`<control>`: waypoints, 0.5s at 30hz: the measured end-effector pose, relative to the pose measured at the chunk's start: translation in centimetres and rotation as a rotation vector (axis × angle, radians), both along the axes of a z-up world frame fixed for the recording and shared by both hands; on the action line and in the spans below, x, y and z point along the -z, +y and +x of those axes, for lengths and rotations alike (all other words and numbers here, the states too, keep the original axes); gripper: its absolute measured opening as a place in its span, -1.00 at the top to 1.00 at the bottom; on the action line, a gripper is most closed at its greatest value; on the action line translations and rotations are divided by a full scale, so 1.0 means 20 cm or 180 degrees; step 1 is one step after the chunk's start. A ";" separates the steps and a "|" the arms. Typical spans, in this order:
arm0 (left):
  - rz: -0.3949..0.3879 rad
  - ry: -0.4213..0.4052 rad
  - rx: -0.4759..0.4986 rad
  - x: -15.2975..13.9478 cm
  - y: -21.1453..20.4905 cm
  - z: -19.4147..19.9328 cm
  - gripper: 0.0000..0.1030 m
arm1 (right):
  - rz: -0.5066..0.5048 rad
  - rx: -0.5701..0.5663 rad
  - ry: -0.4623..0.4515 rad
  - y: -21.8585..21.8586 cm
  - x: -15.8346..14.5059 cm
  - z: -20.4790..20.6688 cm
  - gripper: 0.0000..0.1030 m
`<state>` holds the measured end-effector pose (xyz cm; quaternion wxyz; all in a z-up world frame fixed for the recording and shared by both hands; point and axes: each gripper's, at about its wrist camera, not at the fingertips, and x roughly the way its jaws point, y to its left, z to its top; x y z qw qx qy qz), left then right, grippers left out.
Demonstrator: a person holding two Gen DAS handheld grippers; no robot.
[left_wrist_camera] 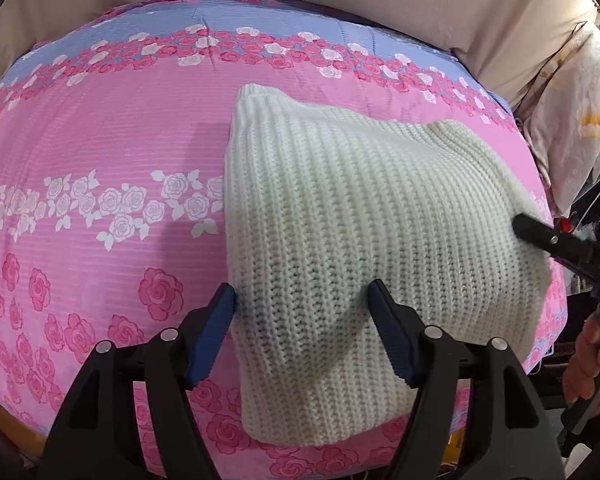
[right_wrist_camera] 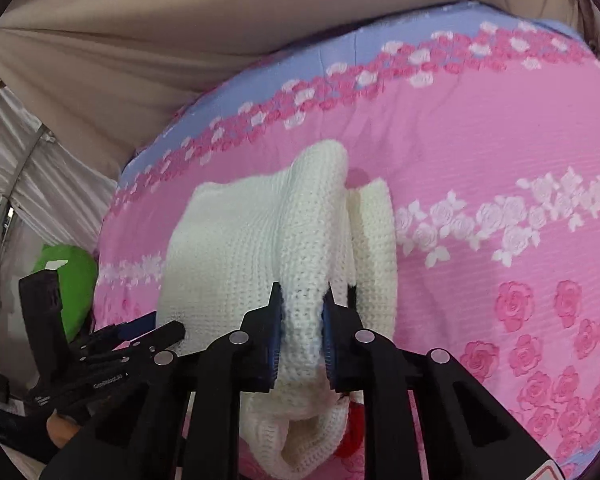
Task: Fold small clothes
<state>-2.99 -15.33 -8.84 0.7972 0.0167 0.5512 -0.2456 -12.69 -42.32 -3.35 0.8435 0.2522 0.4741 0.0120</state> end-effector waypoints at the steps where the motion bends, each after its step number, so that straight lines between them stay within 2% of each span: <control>1: 0.0010 0.0006 0.0014 0.01 -0.01 0.00 -0.31 | -0.0060 0.0003 0.0160 -0.02 0.08 0.00 0.69; 3: 0.0054 0.0023 0.0063 0.02 -0.03 0.00 -0.31 | -0.0129 -0.0035 0.0560 -0.02 0.29 0.03 0.66; 4: 0.0095 0.0005 0.0075 0.02 -0.05 0.00 -0.30 | -0.0055 0.0007 0.0594 -0.03 0.35 0.02 0.62; 6: 0.0122 -0.0056 0.0087 0.01 -0.05 -0.01 -0.29 | 0.0136 0.0235 0.0471 -0.06 0.29 0.00 0.61; 8: 0.0129 -0.0066 0.0081 0.01 -0.05 -0.01 -0.29 | 0.0166 0.0374 0.0237 -0.07 0.16 -0.04 0.58; 11: 0.0137 -0.0042 0.0041 0.02 -0.04 0.00 -0.29 | -0.0285 0.0181 -0.0045 0.04 -0.06 -0.08 0.58; 12: 0.0128 -0.0034 0.0034 0.02 -0.04 0.00 -0.29 | -0.0328 0.0067 -0.0096 0.07 -0.10 -0.08 0.58; 13: 0.0129 -0.0036 0.0025 0.02 -0.03 0.00 -0.29 | -0.0306 -0.0081 -0.0070 0.11 -0.10 -0.07 0.58; 15: 0.0135 -0.0054 0.0026 0.03 -0.04 -0.01 -0.29 | -0.0317 -0.0304 0.0089 0.19 0.00 -0.03 0.58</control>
